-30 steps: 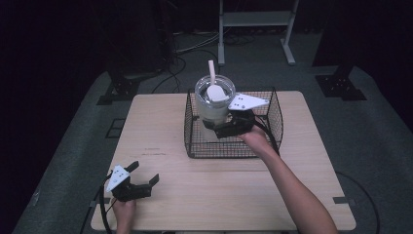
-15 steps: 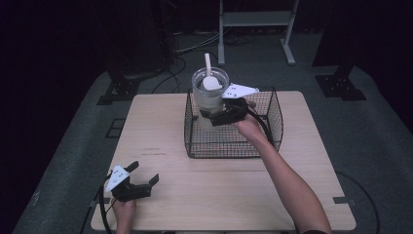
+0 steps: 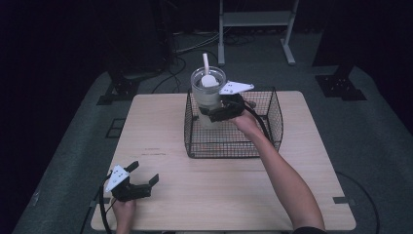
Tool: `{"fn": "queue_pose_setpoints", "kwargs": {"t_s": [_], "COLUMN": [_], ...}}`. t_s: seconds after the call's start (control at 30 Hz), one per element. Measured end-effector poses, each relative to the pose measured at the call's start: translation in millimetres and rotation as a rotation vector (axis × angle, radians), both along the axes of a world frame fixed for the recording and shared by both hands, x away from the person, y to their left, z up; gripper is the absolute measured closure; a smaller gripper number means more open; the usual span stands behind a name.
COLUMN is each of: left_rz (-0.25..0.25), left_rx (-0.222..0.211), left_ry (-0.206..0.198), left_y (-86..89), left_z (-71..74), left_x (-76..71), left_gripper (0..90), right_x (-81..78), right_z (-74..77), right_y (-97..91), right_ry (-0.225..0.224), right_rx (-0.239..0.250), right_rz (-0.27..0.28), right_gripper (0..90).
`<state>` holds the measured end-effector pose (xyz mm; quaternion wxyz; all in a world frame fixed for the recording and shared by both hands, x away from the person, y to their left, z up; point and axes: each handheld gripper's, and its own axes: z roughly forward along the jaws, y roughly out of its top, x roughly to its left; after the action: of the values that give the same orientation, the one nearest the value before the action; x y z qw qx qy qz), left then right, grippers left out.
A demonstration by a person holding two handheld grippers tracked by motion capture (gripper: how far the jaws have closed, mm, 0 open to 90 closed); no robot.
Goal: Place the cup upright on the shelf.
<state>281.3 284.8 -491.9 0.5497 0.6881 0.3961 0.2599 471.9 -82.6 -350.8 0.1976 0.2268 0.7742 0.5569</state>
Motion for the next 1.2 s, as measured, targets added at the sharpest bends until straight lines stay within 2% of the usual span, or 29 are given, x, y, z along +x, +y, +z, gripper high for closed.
{"fn": "queue_pose_setpoints", "kwargs": {"t_s": [0.03,0.1,0.2,0.47,0.5,0.63,0.8,1.2], "left_rz": [-0.001,0.0,-0.001,-0.001,-0.002,-0.002,-0.002,-0.003], "left_rx": [-0.001,0.0,-0.002,-0.005,-0.005,-0.006,-0.009,-0.013], "left_ry": [-0.001,0.0,-0.001,-0.001,0.0,-0.001,-0.001,-0.005], "left_y": [0.1,0.2,0.2,0.5,0.7,1.0,0.9,1.3], "left_z": [0.0,0.0,0.0,0.0,0.0,-0.1,0.0,-0.2], "left_x": [0.1,0.1,0.0,0.1,0.0,0.2,0.0,0.0], "left_gripper": [0.0,0.0,0.0,0.0,0.0,0.0,0.0,0.0], "right_x": [3.4,4.2,10.4,19.5,21.7,25.2,29.5,38.1], "right_z": [-5.7,-7.0,-18.1,-30.3,-34.0,-38.8,-46.4,-62.4], "right_y": [0.6,1.0,2.7,3.9,4.1,4.5,6.0,12.5], "right_ry": [0.016,0.02,0.041,0.062,0.076,0.078,0.11,0.136], "right_rx": [-0.01,-0.009,-0.02,-0.034,-0.029,-0.034,-0.033,-0.094], "right_rz": [0.002,0.004,0.014,0.016,0.017,0.017,0.016,0.018], "right_gripper": [9.4,9.4,9.4,9.4,9.4,9.4,9.4,9.3]}}
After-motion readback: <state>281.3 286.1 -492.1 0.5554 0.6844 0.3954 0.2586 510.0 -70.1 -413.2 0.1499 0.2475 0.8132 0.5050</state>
